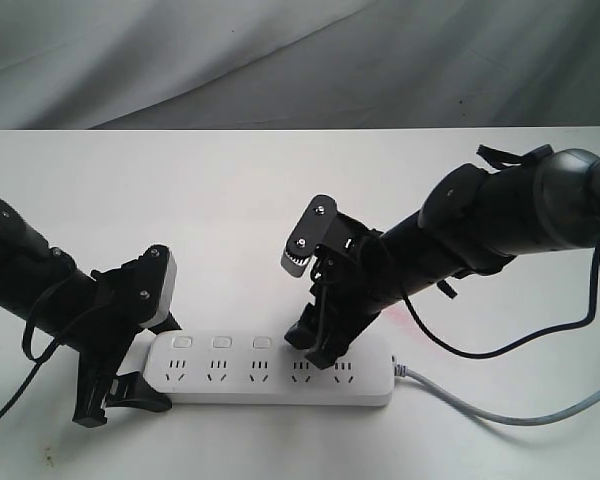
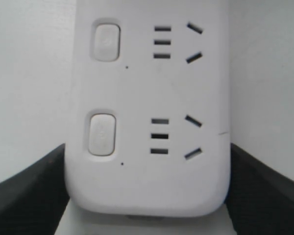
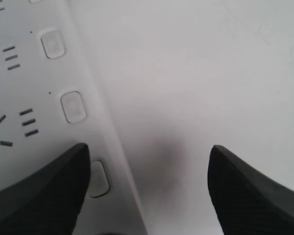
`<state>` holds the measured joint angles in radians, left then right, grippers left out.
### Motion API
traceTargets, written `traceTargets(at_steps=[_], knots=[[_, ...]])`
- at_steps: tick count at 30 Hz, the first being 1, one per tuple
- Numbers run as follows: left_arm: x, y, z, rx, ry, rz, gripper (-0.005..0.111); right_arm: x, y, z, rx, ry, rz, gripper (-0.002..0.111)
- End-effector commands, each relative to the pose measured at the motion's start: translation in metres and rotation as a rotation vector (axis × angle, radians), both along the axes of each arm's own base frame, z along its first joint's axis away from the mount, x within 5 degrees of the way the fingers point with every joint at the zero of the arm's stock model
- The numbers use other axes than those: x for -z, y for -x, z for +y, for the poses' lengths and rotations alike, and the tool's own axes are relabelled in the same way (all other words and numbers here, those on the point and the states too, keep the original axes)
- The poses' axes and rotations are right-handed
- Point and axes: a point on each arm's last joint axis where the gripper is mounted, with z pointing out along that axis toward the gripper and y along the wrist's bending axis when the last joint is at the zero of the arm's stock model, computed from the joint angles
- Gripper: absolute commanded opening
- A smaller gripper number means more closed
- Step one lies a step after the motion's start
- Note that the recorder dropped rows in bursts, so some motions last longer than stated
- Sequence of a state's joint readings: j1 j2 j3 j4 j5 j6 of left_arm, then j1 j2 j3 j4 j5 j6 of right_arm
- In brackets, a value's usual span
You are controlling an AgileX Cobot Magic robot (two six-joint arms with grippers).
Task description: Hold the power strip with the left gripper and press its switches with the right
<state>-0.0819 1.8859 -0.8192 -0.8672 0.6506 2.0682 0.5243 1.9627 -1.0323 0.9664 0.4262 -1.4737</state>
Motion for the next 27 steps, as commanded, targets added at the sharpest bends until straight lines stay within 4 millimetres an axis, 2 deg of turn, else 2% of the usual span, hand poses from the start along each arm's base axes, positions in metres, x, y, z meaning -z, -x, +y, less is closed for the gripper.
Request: traceTargets(at_steps=[1, 7, 15, 18, 21, 27], knots=[[0.004, -0.002, 0.002, 0.000, -0.032, -0.025, 0.064, 0.012, -0.003, -0.012, -0.025, 0.068, -0.025, 0.063], [0.004, -0.002, 0.002, -0.002, -0.032, -0.023, 0.064, 0.026, -0.001, -0.013, -0.030, 0.080, 0.023, 0.063], [0.004, -0.002, 0.002, 0.000, -0.032, -0.025, 0.064, 0.024, -0.001, -0.012, -0.032, 0.078, 0.020, 0.063], [0.004, -0.002, 0.002, 0.000, -0.032, -0.025, 0.064, 0.015, -0.001, -0.011, -0.024, 0.061, -0.002, 0.063], [0.004, -0.002, 0.002, 0.000, -0.032, -0.025, 0.064, -0.016, -0.002, -0.011, -0.009, 0.013, -0.069, 0.063], [0.004, -0.002, 0.002, -0.004, -0.032, -0.023, 0.064, -0.029, 0.000, -0.008, -0.010, -0.008, -0.103, 0.063]])
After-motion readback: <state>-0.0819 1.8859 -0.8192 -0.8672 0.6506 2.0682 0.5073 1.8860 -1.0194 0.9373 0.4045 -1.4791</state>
